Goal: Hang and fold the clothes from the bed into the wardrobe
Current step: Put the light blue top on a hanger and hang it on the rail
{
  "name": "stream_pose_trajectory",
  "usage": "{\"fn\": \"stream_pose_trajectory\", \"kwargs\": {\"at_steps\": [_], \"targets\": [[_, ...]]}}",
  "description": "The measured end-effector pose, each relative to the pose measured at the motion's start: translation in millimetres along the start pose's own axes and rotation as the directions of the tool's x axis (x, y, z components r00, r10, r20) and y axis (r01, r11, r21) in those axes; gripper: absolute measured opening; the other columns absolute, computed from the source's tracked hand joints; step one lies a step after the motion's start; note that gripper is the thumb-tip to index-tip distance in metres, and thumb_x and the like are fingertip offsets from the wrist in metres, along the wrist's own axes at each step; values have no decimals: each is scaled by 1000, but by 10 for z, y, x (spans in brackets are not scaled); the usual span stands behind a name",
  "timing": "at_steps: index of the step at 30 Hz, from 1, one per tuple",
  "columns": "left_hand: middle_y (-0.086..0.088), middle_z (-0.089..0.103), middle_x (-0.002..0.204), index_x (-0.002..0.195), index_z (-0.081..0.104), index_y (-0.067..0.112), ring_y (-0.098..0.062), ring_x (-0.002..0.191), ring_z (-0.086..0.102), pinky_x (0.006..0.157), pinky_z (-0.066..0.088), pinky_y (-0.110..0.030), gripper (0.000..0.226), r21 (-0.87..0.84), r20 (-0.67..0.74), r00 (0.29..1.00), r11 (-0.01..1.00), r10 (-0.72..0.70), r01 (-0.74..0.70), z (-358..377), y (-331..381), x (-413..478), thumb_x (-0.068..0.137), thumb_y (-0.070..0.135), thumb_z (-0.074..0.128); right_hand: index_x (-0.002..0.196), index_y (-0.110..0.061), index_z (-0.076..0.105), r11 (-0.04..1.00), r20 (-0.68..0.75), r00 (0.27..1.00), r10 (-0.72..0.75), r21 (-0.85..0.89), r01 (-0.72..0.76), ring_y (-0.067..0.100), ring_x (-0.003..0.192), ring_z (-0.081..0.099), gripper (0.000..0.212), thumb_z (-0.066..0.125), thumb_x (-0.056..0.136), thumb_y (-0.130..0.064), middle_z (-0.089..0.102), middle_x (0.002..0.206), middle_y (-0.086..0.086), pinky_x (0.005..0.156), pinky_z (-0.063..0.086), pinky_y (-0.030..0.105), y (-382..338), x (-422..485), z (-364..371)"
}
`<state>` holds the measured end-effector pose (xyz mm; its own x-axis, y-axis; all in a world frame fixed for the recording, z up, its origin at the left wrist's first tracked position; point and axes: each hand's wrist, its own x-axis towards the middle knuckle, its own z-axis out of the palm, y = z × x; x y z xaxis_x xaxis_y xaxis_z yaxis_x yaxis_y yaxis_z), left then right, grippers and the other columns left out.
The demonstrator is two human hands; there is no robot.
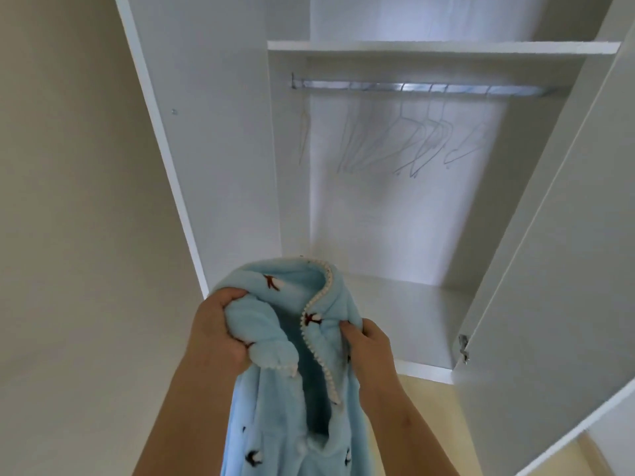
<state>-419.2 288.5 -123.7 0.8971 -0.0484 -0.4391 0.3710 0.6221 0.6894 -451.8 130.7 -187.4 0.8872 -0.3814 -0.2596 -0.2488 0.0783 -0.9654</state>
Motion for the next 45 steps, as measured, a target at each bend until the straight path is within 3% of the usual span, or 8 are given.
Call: {"fn": "stream_pose_trajectory", "kwargs": {"at_steps": [3,9,18,27,31,34,41,45], "targets": [[2,57,37,74,48,10,-10,32,56,32,44,-17,20,4,-80,990,993,120,-120,79,65,299,92,11,39,82,-12,58,1000,63,998,15,-3,-15,17,75,50,10,52,91,-15,61,88,16,67,43,28,-16,377,167],[-2,55,41,68,52,10,-17,41,53,41,44,-20,22,-33,-70,997,999,-27,24,298,247,1100,87,21,52,81,-13,58,1000,5,1000,14,-13,-14,22,82,56,10,51,89,-12,62,89,11,83,50,41,-213,1272,423],[-1,57,41,55,58,7,-13,34,55,37,45,-15,44,-7,94,995,999,-46,47,882,939,2445,95,17,41,85,-2,58,999,-93,995,-35,-1,35,19,72,50,9,50,85,-6,56,78,10,66,41,32,-767,2526,948],[-3,60,55,70,55,8,-15,59,53,60,44,-26,31,-83,43,998,995,51,-47,1315,1434,3336,96,19,43,85,-14,62,994,-3,996,-89,-56,89,15,74,54,17,50,84,-2,63,85,5,68,45,28,-1192,3416,1249],[1,52,41,65,48,10,-10,35,52,38,41,-13,36,-129,80,996,991,46,-35,1513,1508,3671,97,24,37,82,-24,61,977,39,981,-192,-87,195,6,82,55,29,46,87,0,63,88,-6,65,44,19,-1427,3988,1370],[0,55,44,69,49,10,-10,37,54,39,44,-15,29,-103,55,992,989,113,-107,1677,1564,3940,94,20,40,83,-26,60,962,114,962,-249,-88,259,10,90,57,26,48,90,-4,63,94,-5,77,46,22,-1676,4429,1500],[-10,61,51,72,60,2,-20,41,59,38,49,-25,24,-92,-80,978,976,191,-198,2081,1631,4294,88,17,51,103,-19,59,936,193,929,-314,-100,337,14,85,56,19,49,91,-10,59,93,-7,76,46,27,-2131,5320,1826],[-10,60,58,75,61,4,-22,55,56,52,47,-27,19,-168,-96,986,974,137,-152,2268,1673,4435,87,16,51,126,-15,48,954,267,933,-240,-115,278,17,94,51,33,51,93,-18,52,109,-1,81,44,32,-2278,5675,1995]]}}
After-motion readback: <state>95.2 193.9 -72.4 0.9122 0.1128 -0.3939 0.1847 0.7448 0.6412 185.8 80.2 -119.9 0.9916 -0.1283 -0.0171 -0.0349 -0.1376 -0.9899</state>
